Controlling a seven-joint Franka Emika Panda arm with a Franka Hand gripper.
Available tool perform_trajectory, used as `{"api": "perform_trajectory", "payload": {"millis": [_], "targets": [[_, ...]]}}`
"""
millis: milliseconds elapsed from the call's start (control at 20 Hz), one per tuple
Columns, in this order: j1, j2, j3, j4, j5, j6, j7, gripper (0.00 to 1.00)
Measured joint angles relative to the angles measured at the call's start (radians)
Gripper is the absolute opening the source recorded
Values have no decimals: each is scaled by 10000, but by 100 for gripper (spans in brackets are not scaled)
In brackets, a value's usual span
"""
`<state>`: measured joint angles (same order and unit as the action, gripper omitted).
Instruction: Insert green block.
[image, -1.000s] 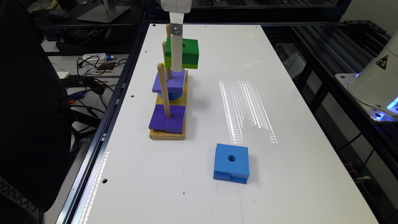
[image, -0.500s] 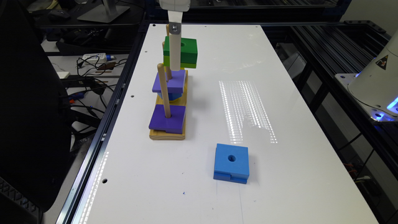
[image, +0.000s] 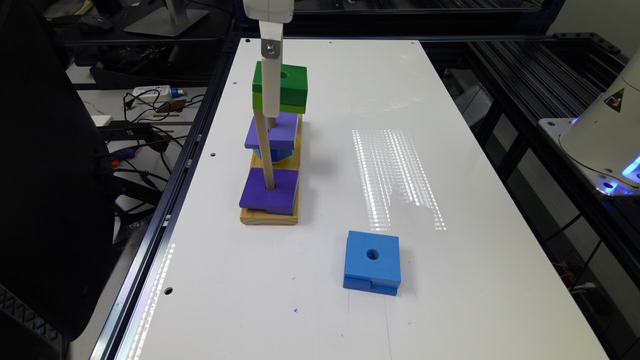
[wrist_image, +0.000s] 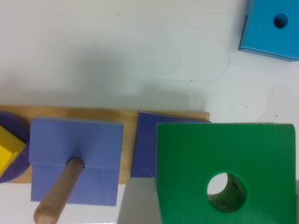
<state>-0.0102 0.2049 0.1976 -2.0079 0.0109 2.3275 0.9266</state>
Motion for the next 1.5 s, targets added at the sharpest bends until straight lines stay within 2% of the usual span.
{"api": "perform_trajectory", "payload": {"millis": [300, 1500], "targets": [[0, 169, 2, 14, 0, 121, -1, 0], [4, 175, 25, 25, 0, 133, -1, 0]]}}
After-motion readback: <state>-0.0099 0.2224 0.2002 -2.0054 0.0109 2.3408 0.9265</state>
